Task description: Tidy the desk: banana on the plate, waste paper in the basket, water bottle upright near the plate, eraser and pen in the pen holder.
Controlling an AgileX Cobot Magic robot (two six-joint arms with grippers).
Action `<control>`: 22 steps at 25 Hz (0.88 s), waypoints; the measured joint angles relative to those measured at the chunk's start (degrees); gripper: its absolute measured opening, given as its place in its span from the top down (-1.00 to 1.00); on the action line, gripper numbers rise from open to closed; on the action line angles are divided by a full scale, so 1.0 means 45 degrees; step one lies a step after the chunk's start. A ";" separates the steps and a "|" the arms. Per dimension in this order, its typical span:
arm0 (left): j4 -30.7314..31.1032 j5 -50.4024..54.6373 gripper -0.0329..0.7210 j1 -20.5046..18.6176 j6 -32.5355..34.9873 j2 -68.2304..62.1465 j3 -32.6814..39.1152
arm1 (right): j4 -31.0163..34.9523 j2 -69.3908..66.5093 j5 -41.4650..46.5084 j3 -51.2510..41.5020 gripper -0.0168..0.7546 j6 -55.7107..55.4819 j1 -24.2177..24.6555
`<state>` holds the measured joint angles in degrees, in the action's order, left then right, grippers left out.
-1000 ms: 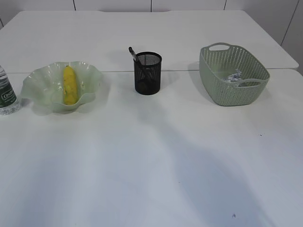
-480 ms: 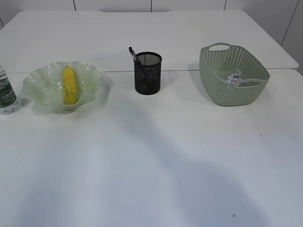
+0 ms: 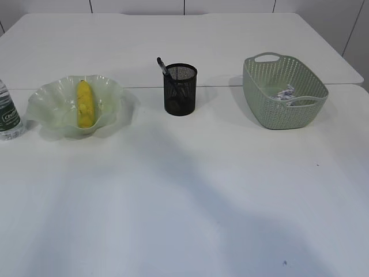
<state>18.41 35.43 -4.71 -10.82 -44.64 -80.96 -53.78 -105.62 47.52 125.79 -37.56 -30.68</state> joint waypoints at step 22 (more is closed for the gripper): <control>0.1129 0.1382 0.29 0.0000 0.0098 0.1226 -0.0105 | 0.2300 0.3879 0.1770 0.0057 0.46 0.4519 0.0000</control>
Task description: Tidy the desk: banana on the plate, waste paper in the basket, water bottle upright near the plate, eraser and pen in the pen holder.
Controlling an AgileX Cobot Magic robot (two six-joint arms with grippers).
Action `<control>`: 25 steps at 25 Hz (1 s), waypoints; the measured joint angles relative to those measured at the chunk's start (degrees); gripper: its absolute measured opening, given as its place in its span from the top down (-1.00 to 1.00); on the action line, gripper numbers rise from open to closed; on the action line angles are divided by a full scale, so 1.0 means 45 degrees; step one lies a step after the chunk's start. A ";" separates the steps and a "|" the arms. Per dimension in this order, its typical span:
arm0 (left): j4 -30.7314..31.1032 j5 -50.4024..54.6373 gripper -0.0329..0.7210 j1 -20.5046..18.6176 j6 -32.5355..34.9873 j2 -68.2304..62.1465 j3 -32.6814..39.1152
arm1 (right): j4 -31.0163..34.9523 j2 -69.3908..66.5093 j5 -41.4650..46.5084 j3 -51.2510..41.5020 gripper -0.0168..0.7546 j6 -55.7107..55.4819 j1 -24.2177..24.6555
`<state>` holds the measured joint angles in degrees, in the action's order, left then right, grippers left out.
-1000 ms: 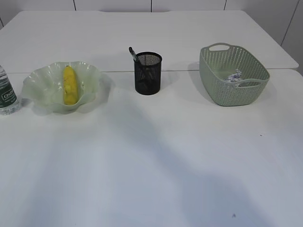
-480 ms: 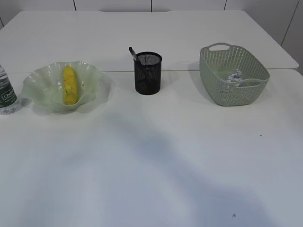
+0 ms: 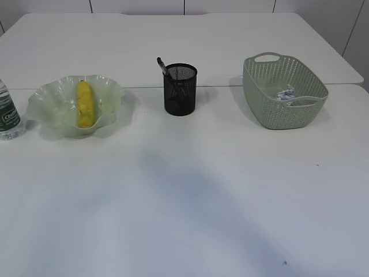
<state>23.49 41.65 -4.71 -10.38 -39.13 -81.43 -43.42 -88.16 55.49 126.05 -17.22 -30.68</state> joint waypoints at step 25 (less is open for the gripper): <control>-0.0802 0.2260 0.29 0.0000 0.0380 0.1884 -0.0011 | 0.1032 1.0695 0.1285 -0.8196 0.46 0.2505 0.0000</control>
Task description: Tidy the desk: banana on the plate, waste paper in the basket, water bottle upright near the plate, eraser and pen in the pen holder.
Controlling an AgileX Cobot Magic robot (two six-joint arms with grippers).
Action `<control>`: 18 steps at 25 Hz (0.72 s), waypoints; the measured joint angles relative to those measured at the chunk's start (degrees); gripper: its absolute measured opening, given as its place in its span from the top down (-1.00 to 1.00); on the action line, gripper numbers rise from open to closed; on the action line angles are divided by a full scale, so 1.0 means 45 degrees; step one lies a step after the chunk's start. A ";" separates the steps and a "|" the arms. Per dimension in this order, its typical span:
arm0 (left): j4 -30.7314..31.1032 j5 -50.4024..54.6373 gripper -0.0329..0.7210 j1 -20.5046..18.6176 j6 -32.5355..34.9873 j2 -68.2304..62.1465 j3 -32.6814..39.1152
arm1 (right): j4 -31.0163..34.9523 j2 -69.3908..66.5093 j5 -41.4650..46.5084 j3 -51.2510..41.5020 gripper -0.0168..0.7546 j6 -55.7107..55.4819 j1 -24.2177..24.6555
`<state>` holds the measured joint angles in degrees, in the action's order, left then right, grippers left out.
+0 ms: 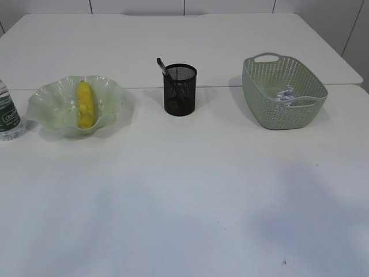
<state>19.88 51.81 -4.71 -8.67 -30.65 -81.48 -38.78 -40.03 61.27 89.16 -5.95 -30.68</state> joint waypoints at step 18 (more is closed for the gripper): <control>-0.2234 0.1509 0.29 0.0000 0.1344 0.0705 -0.0082 | 0.2656 0.4200 0.0877 -0.2640 0.46 0.2308 0.0000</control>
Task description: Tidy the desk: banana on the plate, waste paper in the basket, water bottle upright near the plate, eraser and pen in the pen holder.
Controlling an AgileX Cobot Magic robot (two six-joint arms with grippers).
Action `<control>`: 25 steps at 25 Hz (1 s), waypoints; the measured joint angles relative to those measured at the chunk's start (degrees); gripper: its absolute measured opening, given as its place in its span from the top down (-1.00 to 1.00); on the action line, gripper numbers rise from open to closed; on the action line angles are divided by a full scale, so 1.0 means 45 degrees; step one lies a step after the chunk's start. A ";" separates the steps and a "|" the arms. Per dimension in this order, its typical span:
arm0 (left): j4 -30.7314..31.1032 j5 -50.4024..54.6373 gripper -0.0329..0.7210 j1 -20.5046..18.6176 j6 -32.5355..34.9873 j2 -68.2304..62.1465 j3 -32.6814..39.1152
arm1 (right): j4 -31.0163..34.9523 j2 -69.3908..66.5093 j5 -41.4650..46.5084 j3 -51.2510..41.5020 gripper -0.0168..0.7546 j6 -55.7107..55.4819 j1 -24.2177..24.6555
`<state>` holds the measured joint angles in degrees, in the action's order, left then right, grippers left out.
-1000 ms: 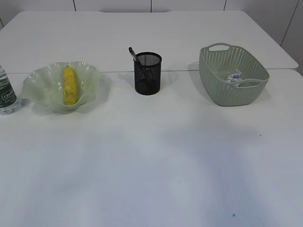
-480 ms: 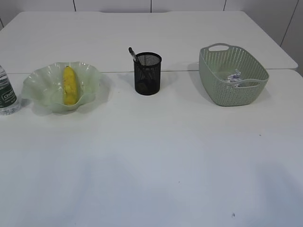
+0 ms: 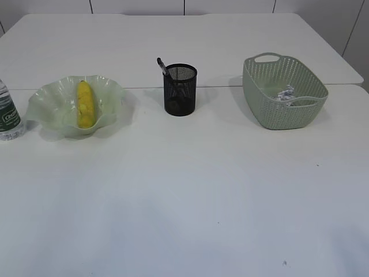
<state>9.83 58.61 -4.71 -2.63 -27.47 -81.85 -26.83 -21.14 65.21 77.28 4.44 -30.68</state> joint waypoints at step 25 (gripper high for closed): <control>-0.1028 0.2173 0.29 0.0000 0.0896 0.3527 -0.0037 | 0.2422 0.2461 0.1801 0.0000 0.46 0.1172 0.0000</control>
<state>5.20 68.38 -4.71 1.41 -11.60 -82.02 -15.93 -10.06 73.32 77.28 9.71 -30.68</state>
